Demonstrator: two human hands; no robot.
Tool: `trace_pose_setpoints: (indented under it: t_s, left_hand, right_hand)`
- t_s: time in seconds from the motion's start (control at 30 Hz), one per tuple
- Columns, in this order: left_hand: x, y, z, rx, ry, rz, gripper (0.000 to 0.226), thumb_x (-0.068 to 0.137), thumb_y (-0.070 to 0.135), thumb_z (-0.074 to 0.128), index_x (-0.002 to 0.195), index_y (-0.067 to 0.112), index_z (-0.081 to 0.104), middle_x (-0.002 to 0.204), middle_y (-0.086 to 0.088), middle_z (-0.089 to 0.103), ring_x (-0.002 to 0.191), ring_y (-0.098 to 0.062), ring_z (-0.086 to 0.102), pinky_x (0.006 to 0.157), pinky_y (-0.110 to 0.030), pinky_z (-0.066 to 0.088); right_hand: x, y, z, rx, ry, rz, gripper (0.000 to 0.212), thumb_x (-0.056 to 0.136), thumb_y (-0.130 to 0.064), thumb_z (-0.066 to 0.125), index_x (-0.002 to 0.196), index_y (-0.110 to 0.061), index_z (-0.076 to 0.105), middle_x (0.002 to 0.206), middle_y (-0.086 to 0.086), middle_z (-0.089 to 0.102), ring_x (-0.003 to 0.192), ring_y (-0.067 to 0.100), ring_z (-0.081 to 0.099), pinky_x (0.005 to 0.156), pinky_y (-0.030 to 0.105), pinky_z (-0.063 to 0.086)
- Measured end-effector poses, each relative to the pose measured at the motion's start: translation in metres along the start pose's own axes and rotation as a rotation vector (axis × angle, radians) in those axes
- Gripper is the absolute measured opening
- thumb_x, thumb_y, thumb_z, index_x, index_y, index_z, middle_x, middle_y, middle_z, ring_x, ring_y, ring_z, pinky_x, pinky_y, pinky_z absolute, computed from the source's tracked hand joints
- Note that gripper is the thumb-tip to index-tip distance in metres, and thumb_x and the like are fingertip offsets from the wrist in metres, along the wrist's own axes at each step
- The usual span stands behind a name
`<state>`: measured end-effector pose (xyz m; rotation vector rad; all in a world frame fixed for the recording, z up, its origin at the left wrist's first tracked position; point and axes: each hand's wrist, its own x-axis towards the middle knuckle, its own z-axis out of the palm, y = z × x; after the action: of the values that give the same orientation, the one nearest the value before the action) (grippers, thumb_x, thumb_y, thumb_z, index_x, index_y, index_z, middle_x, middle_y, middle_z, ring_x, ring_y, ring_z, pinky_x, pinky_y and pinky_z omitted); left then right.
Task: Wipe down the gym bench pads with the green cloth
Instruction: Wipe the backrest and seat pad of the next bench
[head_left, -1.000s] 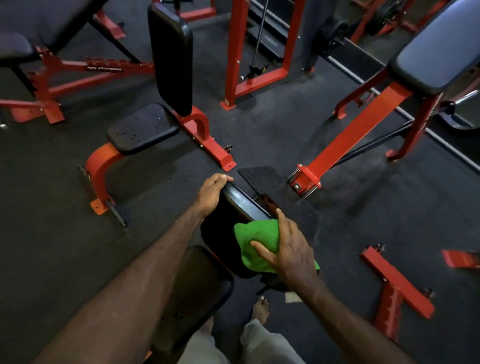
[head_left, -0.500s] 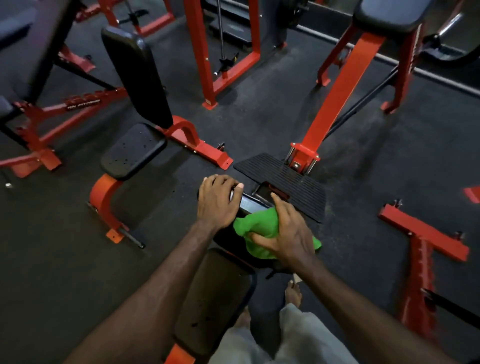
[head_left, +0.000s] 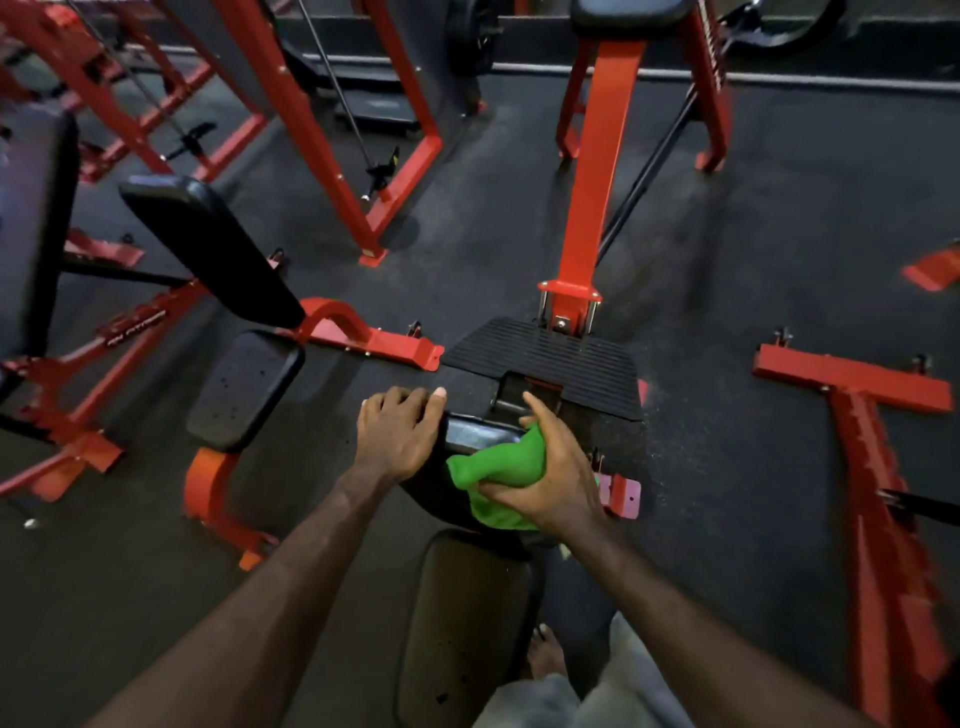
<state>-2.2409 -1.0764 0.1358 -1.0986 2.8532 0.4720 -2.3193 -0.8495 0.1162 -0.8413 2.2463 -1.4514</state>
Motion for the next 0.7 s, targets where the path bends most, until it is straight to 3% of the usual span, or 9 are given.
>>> trace_pose_setpoints:
  t_s: [0.07, 0.13, 0.23, 0.3, 0.43, 0.53, 0.6, 0.7]
  left_hand:
    - [0.0, 0.002, -0.002, 0.009, -0.019, 0.012, 0.076, 0.089, 0.072, 0.011, 0.104, 0.025, 0.07, 0.121, -0.006, 0.069, 0.122, -0.034, 0.057, 0.112, -0.046, 0.035]
    - [0.0, 0.001, -0.004, 0.003, -0.041, -0.008, 0.074, 0.089, 0.071, 0.012, 0.104, 0.026, 0.069, 0.121, -0.007, 0.068, 0.123, -0.033, 0.056, 0.113, -0.045, 0.034]
    - [0.002, 0.003, -0.006, 0.01, -0.052, -0.008, 0.067, 0.09, 0.072, 0.014, 0.1, 0.029, 0.066, 0.12, -0.006, 0.068, 0.124, -0.031, 0.056, 0.114, -0.046, 0.034]
    - [0.001, 0.005, -0.008, -0.001, -0.055, -0.022, 0.068, 0.089, 0.072, 0.015, 0.1, 0.029, 0.066, 0.12, -0.005, 0.069, 0.124, -0.031, 0.056, 0.114, -0.047, 0.035]
    - [-0.003, 0.016, -0.014, 0.068, -0.066, -0.038, 0.077, 0.086, 0.071, 0.011, 0.109, 0.026, 0.069, 0.122, -0.011, 0.068, 0.123, -0.035, 0.056, 0.113, -0.046, 0.034]
    - [-0.008, 0.049, -0.017, 0.102, -0.039, 0.068, 0.071, 0.092, 0.062, 0.021, 0.108, 0.02, 0.076, 0.114, -0.017, 0.072, 0.115, -0.038, 0.063, 0.107, -0.045, 0.038]
    - [-0.01, 0.074, -0.011, 0.02, -0.008, 0.139, 0.062, 0.094, 0.061, 0.031, 0.101, 0.02, 0.076, 0.108, -0.014, 0.075, 0.109, -0.036, 0.066, 0.101, -0.043, 0.043]
    - [-0.016, 0.09, 0.004, 0.126, 0.026, 0.192, 0.057, 0.099, 0.064, 0.036, 0.103, 0.025, 0.077, 0.106, -0.009, 0.077, 0.109, -0.031, 0.068, 0.099, -0.041, 0.041]
  right_hand:
    - [0.002, 0.002, 0.002, 0.003, 0.009, -0.048, 0.12, 0.058, -0.06, 0.09, 0.158, -0.019, 0.039, 0.134, -0.003, 0.059, 0.122, 0.005, 0.056, 0.107, 0.019, 0.041]
    - [-0.003, 0.019, 0.006, 0.041, -0.007, 0.019, 0.126, 0.056, -0.06, 0.093, 0.159, -0.019, 0.034, 0.144, -0.001, 0.055, 0.132, 0.01, 0.054, 0.113, 0.032, 0.044]
    - [-0.022, 0.042, 0.011, 0.117, 0.001, 0.157, 0.129, 0.051, -0.059, 0.094, 0.159, -0.025, 0.032, 0.148, -0.002, 0.053, 0.136, 0.015, 0.053, 0.111, 0.048, 0.047]
    - [-0.021, 0.037, 0.011, 0.12, 0.009, 0.152, 0.13, 0.049, -0.058, 0.094, 0.159, -0.026, 0.032, 0.148, -0.003, 0.053, 0.135, 0.013, 0.053, 0.112, 0.045, 0.047]
    - [-0.009, 0.014, 0.01, 0.085, 0.075, 0.027, 0.121, 0.053, -0.046, 0.094, 0.158, -0.021, 0.039, 0.133, -0.004, 0.055, 0.124, 0.008, 0.055, 0.106, 0.022, 0.043]
    - [-0.012, 0.024, 0.016, 0.086, 0.074, 0.038, 0.114, 0.056, -0.05, 0.094, 0.152, -0.012, 0.045, 0.141, 0.0, 0.054, 0.131, 0.011, 0.052, 0.112, 0.031, 0.044]
    - [-0.019, 0.038, 0.014, 0.111, 0.053, 0.11, 0.119, 0.054, -0.057, 0.093, 0.152, -0.014, 0.042, 0.149, -0.001, 0.051, 0.137, 0.01, 0.049, 0.115, 0.038, 0.042]
    - [-0.019, 0.043, 0.013, 0.125, 0.043, 0.102, 0.115, 0.052, -0.055, 0.094, 0.15, -0.019, 0.046, 0.145, -0.002, 0.056, 0.133, 0.013, 0.054, 0.111, 0.041, 0.046]
